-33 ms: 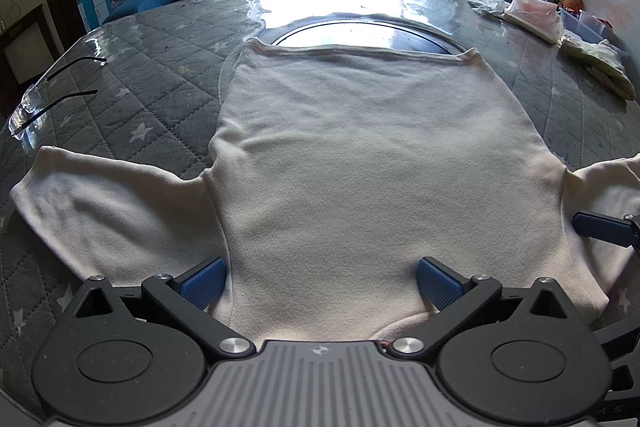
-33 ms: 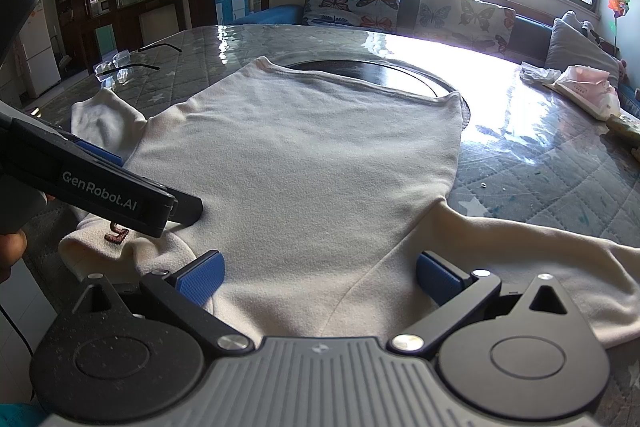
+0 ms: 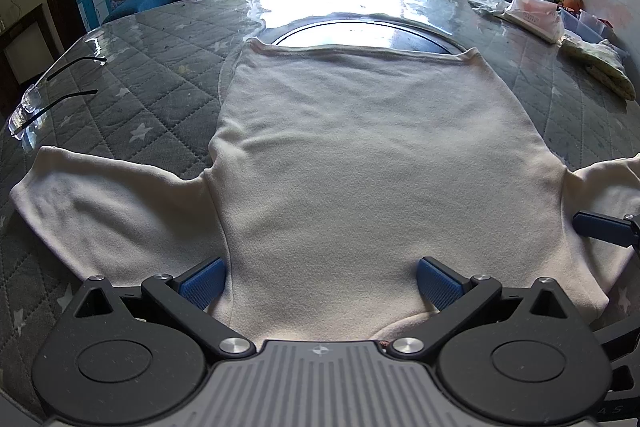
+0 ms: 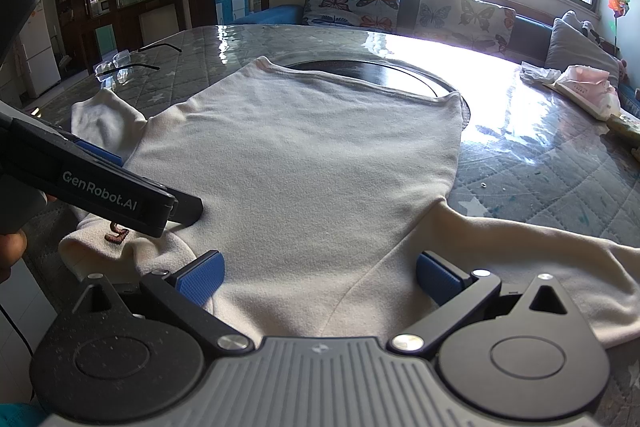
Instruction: Fold clothes
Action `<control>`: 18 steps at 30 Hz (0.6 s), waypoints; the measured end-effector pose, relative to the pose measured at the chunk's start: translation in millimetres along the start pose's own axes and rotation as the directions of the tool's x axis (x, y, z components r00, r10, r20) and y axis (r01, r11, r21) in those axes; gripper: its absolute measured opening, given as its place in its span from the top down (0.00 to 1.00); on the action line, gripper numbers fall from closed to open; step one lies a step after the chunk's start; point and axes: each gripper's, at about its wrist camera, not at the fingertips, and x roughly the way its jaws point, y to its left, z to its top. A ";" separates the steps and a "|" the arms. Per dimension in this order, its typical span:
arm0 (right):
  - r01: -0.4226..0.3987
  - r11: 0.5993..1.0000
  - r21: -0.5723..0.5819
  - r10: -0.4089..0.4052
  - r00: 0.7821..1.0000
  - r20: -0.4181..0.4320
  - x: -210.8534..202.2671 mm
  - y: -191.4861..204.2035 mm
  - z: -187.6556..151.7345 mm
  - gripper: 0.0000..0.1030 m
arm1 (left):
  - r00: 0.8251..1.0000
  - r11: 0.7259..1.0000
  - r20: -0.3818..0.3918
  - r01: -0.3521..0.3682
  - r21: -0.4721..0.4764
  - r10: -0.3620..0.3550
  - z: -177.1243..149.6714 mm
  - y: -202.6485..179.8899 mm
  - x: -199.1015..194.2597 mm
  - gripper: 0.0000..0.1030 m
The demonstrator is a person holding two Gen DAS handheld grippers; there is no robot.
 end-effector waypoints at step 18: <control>-0.026 0.998 0.050 0.025 0.999 0.029 -26.7 -31.8 2.8 0.00 | 0.999 0.999 0.036 0.013 0.048 -0.014 7.6 -5.9 -14.1 0.00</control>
